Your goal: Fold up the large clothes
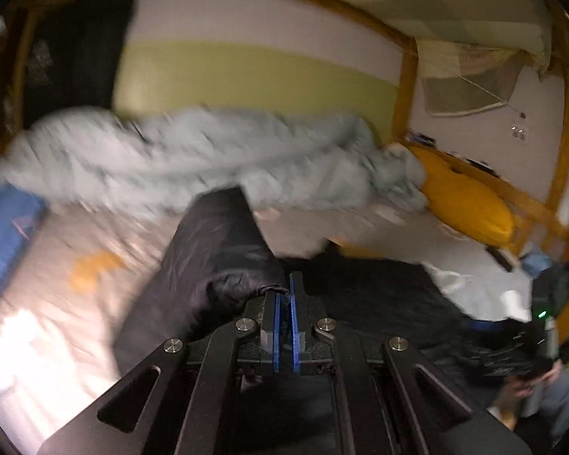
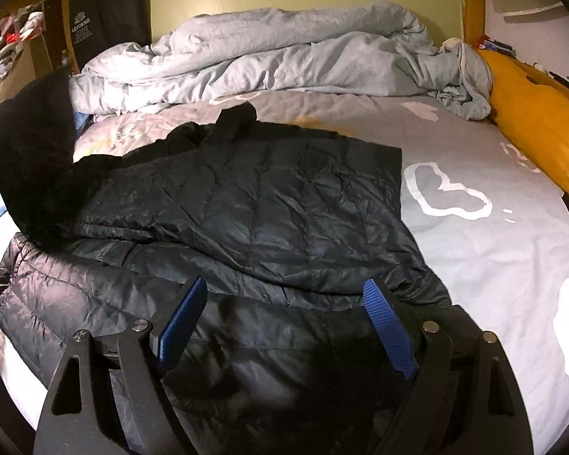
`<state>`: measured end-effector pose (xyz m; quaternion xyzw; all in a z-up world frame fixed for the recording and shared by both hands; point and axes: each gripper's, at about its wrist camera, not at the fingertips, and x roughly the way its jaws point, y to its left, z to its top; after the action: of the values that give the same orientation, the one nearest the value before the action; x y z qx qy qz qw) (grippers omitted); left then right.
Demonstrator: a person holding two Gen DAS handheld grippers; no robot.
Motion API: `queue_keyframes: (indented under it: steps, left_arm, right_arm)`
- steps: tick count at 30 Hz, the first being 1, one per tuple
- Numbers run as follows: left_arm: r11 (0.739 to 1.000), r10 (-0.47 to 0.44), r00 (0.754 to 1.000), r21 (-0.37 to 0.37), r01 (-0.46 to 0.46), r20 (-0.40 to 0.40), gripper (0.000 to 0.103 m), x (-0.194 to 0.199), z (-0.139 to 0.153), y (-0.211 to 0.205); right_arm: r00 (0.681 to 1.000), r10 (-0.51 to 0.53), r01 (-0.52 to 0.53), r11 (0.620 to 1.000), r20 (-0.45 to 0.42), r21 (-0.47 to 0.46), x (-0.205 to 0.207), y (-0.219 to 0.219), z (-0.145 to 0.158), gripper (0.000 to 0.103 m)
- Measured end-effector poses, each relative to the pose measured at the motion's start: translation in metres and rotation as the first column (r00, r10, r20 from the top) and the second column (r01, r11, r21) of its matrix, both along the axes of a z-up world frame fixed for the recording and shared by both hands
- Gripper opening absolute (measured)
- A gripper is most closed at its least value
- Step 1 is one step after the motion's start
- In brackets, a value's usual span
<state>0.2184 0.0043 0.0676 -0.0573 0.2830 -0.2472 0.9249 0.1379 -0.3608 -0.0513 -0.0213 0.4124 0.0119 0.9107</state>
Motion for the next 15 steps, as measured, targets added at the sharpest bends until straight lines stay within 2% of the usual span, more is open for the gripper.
queue_keyframes:
  steps: [5,7,12,14,15]
  left_arm:
    - [1.000,-0.020,0.994,-0.018,0.019,-0.103,0.005,0.014,-0.036,-0.038]
    - [1.000,-0.002,0.992,0.005,0.002,-0.125,0.005,0.013,-0.052,-0.047]
    - [0.990,0.013,0.992,0.138,0.005,-0.125,0.005,0.008,-0.094,-0.067]
    - [0.988,0.011,0.995,0.153,0.004,-0.096,0.005,-0.004,-0.097,-0.064]
    - [0.988,0.005,0.997,0.157,0.008,-0.082,0.009,-0.009,-0.096,-0.063]
  right_arm:
    - [1.000,-0.001,0.000,0.999,0.006,0.040,-0.006,-0.005,0.005,0.083]
    - [1.000,0.003,-0.003,0.999,0.012,0.050,-0.009,-0.008,0.008,0.084]
    - [1.000,-0.007,0.006,0.997,0.012,0.082,-0.010,-0.016,0.010,0.084]
    - [1.000,-0.010,0.009,0.995,0.008,0.096,-0.011,-0.020,0.010,0.084]
    - [1.000,-0.008,0.008,0.995,0.006,0.103,-0.011,-0.021,0.011,0.084]
